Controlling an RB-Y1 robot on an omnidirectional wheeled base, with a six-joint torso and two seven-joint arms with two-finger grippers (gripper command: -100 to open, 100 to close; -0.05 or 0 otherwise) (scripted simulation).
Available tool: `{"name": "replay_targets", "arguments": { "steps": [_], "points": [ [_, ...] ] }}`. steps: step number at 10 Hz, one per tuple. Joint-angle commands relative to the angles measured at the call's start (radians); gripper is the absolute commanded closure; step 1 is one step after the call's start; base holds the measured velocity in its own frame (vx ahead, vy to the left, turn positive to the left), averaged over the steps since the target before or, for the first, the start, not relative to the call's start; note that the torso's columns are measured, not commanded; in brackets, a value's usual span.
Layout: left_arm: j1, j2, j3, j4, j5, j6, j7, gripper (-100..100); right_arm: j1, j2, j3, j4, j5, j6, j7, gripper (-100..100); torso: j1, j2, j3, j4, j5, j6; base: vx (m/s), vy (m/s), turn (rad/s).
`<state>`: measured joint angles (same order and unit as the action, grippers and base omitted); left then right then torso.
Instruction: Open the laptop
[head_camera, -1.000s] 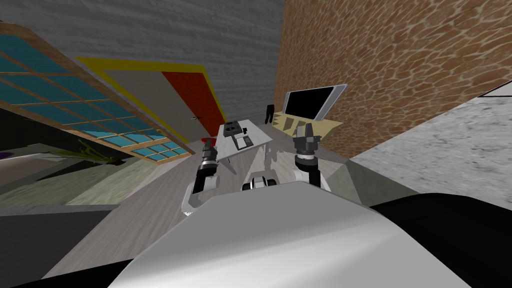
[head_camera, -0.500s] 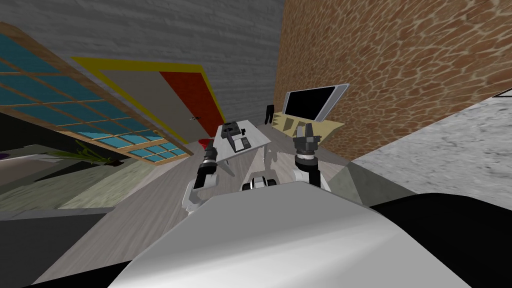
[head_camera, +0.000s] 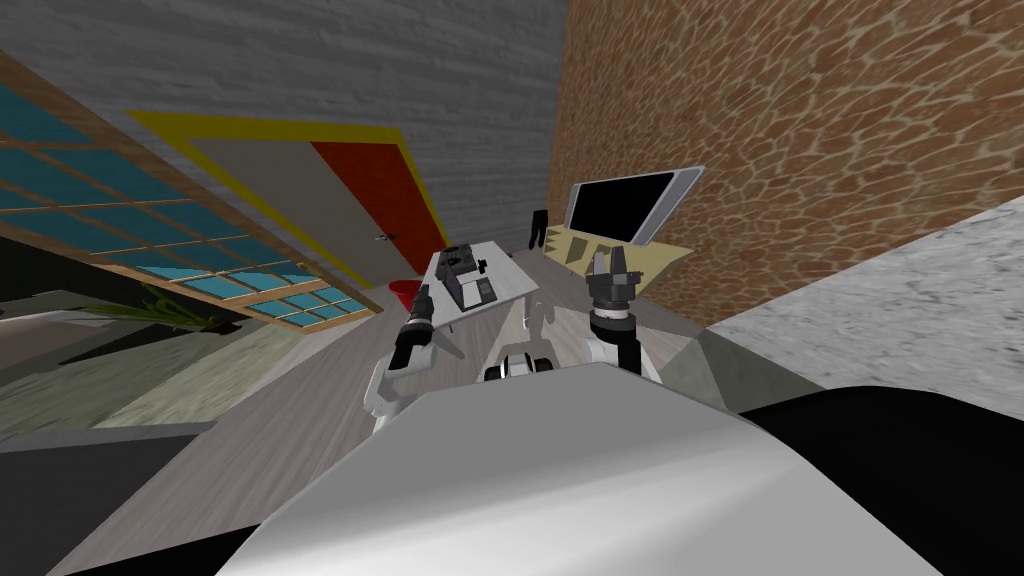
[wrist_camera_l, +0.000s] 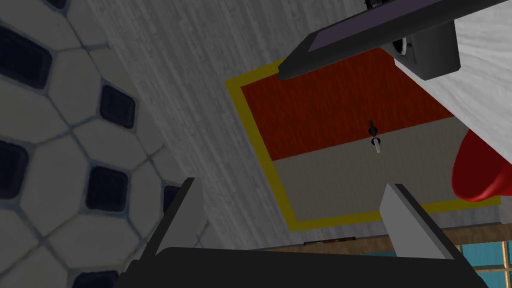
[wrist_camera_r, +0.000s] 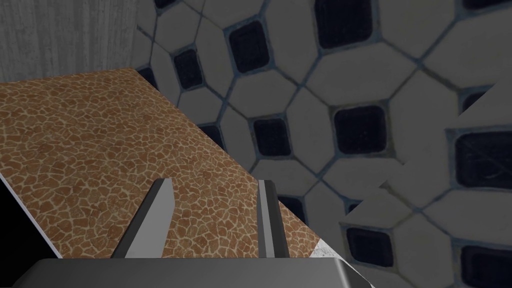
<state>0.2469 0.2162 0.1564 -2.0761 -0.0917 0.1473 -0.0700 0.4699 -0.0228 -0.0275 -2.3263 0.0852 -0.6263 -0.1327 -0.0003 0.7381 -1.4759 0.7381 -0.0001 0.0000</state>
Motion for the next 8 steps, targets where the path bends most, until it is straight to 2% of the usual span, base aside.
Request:
{"name": "replay_targets", "arguments": {
  "steps": [1,5,8],
  "points": [
    [-0.016,0.017,0.008,0.013,-0.006,0.048,-0.011,-100,0.0,0.0,0.0,0.0,0.0,0.0,0.0,0,0.001,0.0,0.0,0.0,0.0,0.0,0.061,-0.063,0.005],
    [-0.047,0.051,0.023,0.053,-0.023,0.131,-0.034,-100,0.0,0.0,0.0,0.0,0.0,0.0,0.0,0,-0.001,-0.001,-0.001,0.0,0.0,0.0,0.07,-0.067,0.008],
    [-0.067,0.063,0.033,0.077,-0.033,0.182,-0.048,-100,0.0,0.0,0.0,0.0,0.0,0.0,0.0,0,0.0,0.0,0.0,0.0,0.0,0.0,0.075,-0.078,0.006]
  ]
}}
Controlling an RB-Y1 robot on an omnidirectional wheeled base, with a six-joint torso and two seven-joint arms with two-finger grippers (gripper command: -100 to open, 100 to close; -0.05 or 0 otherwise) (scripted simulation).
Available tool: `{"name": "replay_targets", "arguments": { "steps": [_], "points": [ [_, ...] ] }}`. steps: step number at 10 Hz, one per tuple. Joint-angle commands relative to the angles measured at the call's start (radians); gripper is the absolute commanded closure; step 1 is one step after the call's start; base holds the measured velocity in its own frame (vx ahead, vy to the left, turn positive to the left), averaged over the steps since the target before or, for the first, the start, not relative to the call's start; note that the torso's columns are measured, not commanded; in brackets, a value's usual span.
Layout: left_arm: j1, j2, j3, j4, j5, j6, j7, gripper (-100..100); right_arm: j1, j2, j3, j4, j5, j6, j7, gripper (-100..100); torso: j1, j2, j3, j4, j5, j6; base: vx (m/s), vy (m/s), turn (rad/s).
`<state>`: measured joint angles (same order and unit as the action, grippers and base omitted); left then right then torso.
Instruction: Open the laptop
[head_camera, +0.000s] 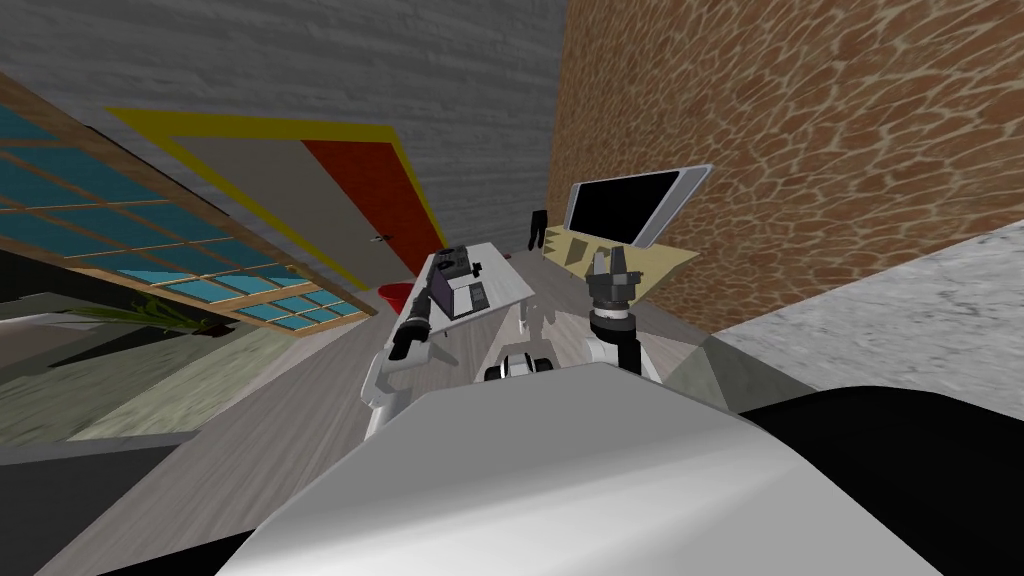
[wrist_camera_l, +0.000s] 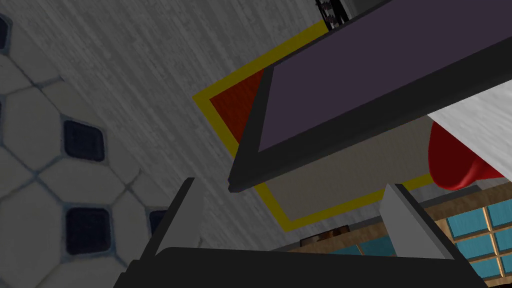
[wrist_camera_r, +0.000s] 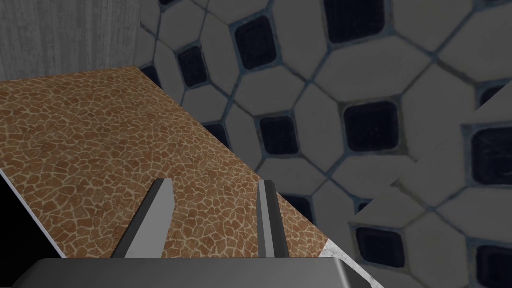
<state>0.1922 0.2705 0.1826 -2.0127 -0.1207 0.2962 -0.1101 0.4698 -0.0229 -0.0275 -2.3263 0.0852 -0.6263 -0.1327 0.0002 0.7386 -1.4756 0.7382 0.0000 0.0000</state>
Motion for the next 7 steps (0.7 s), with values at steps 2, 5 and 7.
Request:
{"name": "replay_targets", "arguments": {
  "steps": [2,5,7],
  "points": [
    [-0.012,0.014,0.009,-0.005,0.0,0.044,-0.004,-100,0.0,0.0,0.0,0.0,0.0,0.0,0.0,0,0.002,0.002,0.001,0.0,0.001,0.0,0.067,-0.013,-0.016],
    [-0.017,0.032,0.014,0.024,-0.033,0.033,-0.033,100,0.0,0.0,0.0,0.0,0.0,0.0,0.0,0,0.0,0.002,0.001,0.001,0.0,0.0,0.019,-0.013,-0.035],
    [-0.024,0.052,0.02,0.047,-0.066,0.031,-0.061,100,0.0,0.0,0.0,0.0,0.0,0.0,0.0,0,-0.006,-0.002,0.0,-0.003,0.001,0.004,-0.026,-0.119,-0.091]
  ]
}}
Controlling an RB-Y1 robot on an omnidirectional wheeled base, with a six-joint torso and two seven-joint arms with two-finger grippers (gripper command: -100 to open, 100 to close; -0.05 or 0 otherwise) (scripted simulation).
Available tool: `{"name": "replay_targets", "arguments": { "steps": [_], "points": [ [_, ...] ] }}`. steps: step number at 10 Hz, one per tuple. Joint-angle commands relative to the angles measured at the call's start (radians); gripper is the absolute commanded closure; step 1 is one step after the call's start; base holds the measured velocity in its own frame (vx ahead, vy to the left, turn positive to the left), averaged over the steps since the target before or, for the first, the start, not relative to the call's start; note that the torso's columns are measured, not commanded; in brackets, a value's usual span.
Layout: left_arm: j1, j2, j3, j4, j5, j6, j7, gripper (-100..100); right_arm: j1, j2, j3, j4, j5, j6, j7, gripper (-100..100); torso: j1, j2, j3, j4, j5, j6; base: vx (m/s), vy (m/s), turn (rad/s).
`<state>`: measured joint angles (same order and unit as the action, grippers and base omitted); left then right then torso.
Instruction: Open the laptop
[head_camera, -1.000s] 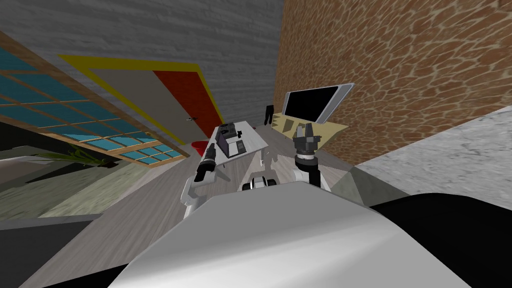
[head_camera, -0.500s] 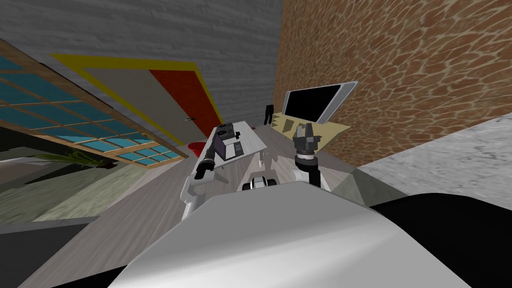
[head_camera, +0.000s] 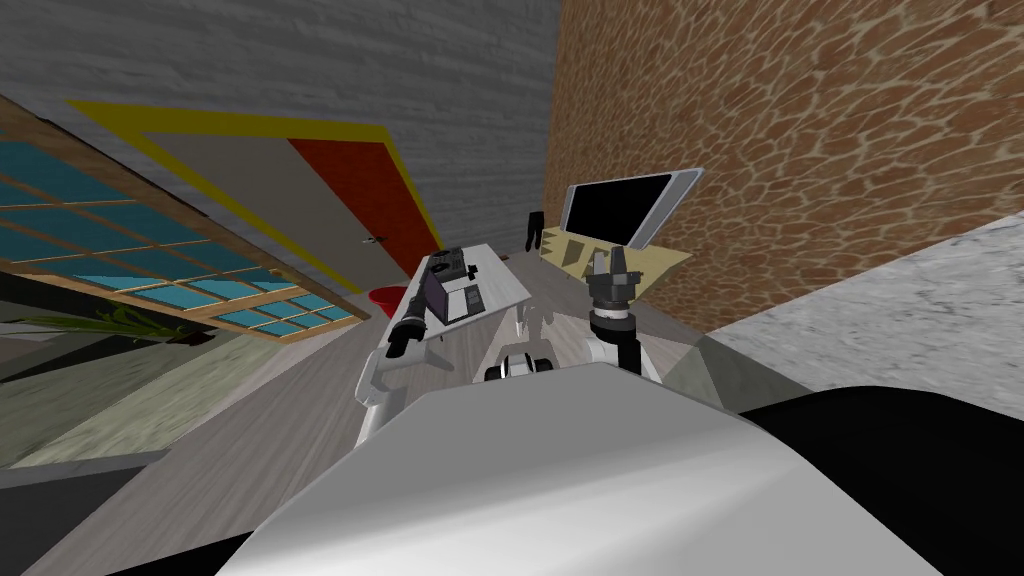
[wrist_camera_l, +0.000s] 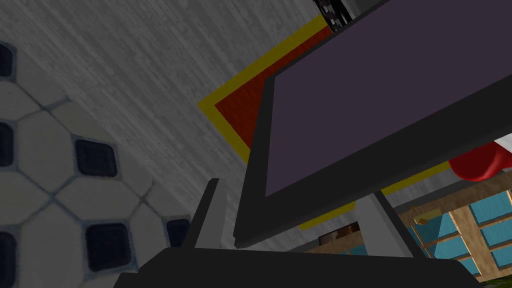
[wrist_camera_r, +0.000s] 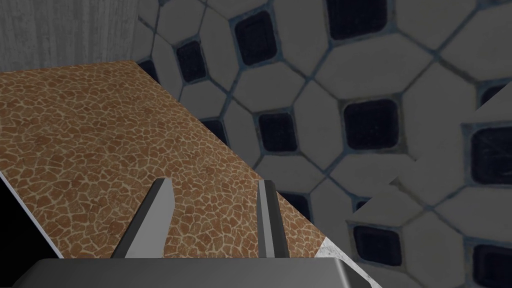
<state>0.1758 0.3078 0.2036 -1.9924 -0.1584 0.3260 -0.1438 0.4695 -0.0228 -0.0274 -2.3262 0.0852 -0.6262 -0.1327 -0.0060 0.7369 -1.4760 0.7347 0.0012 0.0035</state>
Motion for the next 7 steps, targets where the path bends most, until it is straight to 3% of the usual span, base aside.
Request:
{"name": "replay_targets", "arguments": {
  "steps": [1,5,6,7],
  "points": [
    [-0.011,0.024,0.002,0.038,-0.045,0.0,-0.041,100,0.0,0.0,0.0,0.0,0.0,0.0,0.0,0,-0.001,-0.003,-0.002,0.0,-0.001,0.001,-0.013,-0.129,-0.071],
    [-0.028,0.074,0.017,0.096,-0.127,-0.005,-0.111,100,0.0,0.0,0.0,0.0,0.0,0.0,0.0,0,0.003,-0.005,-0.003,0.0,0.0,0.002,-0.019,-0.125,-0.105],
    [-0.028,0.07,0.019,0.089,-0.117,-0.001,-0.101,100,0.0,0.0,0.0,0.0,0.0,0.0,0.0,0,0.004,-0.004,-0.003,0.001,0.0,0.001,0.001,-0.051,-0.012],
    [-0.038,0.065,0.028,0.121,-0.152,-0.014,-0.123,100,0.0,0.0,0.0,0.0,0.0,0.0,0.0,0,0.009,-0.001,-0.001,0.003,0.0,-0.002,-0.013,-0.04,-0.076]
  ]
}}
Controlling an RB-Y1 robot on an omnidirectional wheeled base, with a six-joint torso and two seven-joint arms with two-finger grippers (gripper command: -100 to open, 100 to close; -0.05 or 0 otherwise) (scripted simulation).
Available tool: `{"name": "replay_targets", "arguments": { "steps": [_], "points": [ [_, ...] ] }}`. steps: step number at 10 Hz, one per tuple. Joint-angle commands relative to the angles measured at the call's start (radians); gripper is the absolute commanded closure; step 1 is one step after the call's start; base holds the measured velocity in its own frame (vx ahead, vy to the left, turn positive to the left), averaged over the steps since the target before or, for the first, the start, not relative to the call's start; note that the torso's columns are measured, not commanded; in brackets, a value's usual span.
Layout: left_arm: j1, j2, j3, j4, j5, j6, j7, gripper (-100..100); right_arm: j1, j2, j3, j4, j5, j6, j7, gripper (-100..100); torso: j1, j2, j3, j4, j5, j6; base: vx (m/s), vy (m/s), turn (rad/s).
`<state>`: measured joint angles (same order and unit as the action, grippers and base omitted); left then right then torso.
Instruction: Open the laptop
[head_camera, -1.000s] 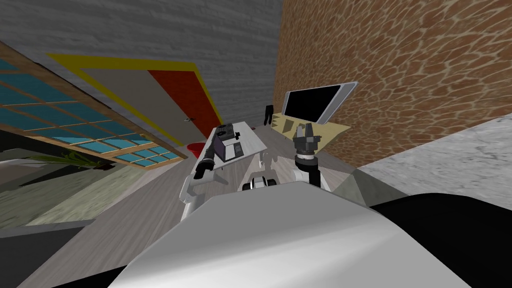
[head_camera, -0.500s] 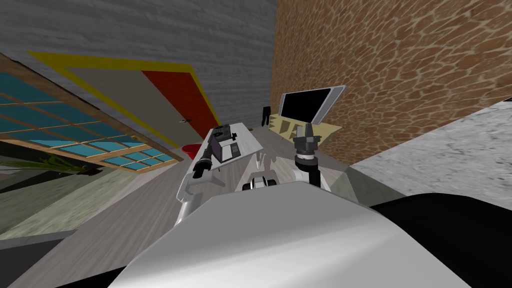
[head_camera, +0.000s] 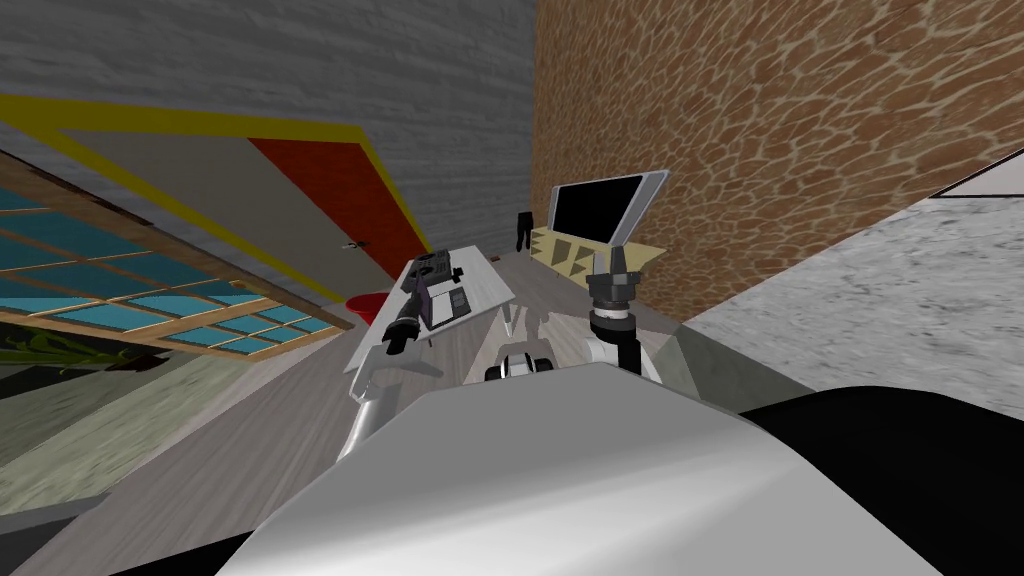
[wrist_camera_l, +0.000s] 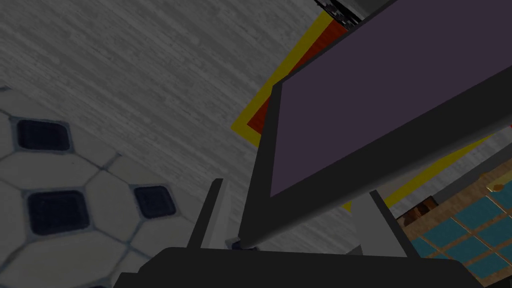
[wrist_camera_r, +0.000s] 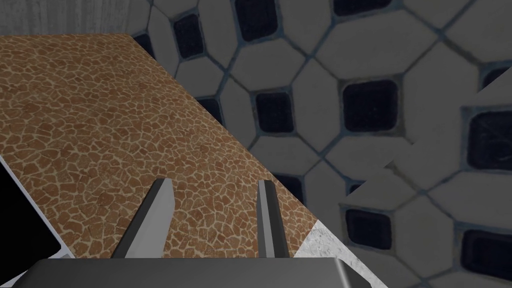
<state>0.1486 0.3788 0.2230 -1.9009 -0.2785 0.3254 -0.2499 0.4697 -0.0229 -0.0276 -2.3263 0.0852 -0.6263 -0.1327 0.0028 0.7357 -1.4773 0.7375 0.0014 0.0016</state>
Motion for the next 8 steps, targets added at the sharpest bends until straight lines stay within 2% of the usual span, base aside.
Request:
{"name": "replay_targets", "arguments": {
  "steps": [1,7,8],
  "points": [
    [-0.022,-0.012,0.018,0.06,-0.064,-0.026,-0.034,100,0.0,0.0,0.0,0.0,0.0,0.0,0.0,0,0.002,0.002,0.001,0.0,0.002,0.0,-0.025,-0.062,-0.124],
    [-0.089,-0.048,0.073,0.233,-0.247,-0.106,-0.138,100,0.0,0.0,0.0,0.0,0.0,0.0,0.0,0,0.002,-0.002,-0.001,-0.003,0.003,-0.002,-0.034,-0.065,-0.122],
    [-0.089,-0.048,0.073,0.24,-0.255,-0.106,-0.138,100,0.0,0.0,0.0,0.0,0.0,0.0,0.0,0,0.003,-0.002,-0.001,-0.003,0.004,-0.001,-0.023,-0.041,-0.063]
  ]
}}
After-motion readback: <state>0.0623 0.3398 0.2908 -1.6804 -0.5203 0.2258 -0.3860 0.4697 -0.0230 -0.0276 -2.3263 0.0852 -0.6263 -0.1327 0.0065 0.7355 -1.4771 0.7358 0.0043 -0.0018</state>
